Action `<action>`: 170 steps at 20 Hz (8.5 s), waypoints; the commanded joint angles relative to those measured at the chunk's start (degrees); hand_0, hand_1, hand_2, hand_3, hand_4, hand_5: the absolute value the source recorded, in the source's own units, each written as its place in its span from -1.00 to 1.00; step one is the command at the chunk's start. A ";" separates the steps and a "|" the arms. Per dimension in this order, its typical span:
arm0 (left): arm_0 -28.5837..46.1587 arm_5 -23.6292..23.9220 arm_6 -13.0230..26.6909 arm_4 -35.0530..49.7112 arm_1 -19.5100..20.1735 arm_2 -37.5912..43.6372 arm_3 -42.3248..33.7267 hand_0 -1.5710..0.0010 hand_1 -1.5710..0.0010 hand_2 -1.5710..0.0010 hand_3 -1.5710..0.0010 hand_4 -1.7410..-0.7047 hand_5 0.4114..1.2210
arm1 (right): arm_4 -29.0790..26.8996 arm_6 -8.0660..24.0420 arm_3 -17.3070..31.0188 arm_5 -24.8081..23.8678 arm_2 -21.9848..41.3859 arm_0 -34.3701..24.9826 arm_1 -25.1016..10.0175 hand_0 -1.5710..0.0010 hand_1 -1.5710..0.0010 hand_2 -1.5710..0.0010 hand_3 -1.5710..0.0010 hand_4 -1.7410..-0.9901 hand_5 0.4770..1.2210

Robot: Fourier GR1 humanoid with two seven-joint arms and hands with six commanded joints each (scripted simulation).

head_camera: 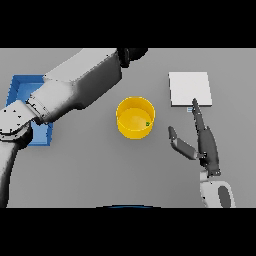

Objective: Pick up the red beaker and tilt it to pour out 1 green nut into yellow bowl. Pick up the yellow bowl and place it on the metallic measuring scale.

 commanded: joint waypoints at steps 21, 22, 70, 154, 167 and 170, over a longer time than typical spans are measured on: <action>9.00 17.90 19.42 60.27 19.47 47.12 31.91 -1.00 -1.00 -1.00 -0.98 -1.00 1.00 | -4.15 -1.78 2.05 3.44 -0.39 -1.98 -0.38 1.00 1.00 1.00 1.00 0.56 -0.49; 10.17 18.62 19.98 62.33 19.61 48.60 31.82 -1.00 -1.00 -1.00 -0.98 -1.00 1.00 | -3.52 -1.66 1.91 3.16 -0.22 -1.86 -0.51 1.00 1.00 1.00 1.00 0.53 -0.48; 56.87 25.29 31.24 85.76 33.63 43.45 -29.95 0.99 0.99 0.99 0.99 0.97 -0.37 | 20.83 1.55 6.53 15.54 14.57 -19.12 -17.92 1.00 1.00 1.00 1.00 0.38 -0.40; 60.74 25.17 32.55 88.09 36.63 44.29 -35.10 1.00 1.00 1.00 1.00 0.95 -0.25 | 34.90 -5.11 55.24 19.23 13.12 -50.49 -24.73 -0.97 -1.00 -0.77 -0.79 -1.00 1.00; 59.15 23.68 31.60 87.83 35.18 44.17 -32.17 1.00 1.00 1.00 1.00 0.96 -0.26 | 34.88 -4.96 58.13 23.21 11.74 -51.88 -24.31 0.62 0.39 0.23 0.28 -0.40 0.14; 59.23 23.78 32.03 87.89 35.38 44.27 -32.11 1.00 1.00 1.00 1.00 0.97 -0.28 | 35.58 -6.79 58.07 22.90 12.67 -52.01 -24.55 0.81 0.69 0.52 0.43 -0.28 -0.02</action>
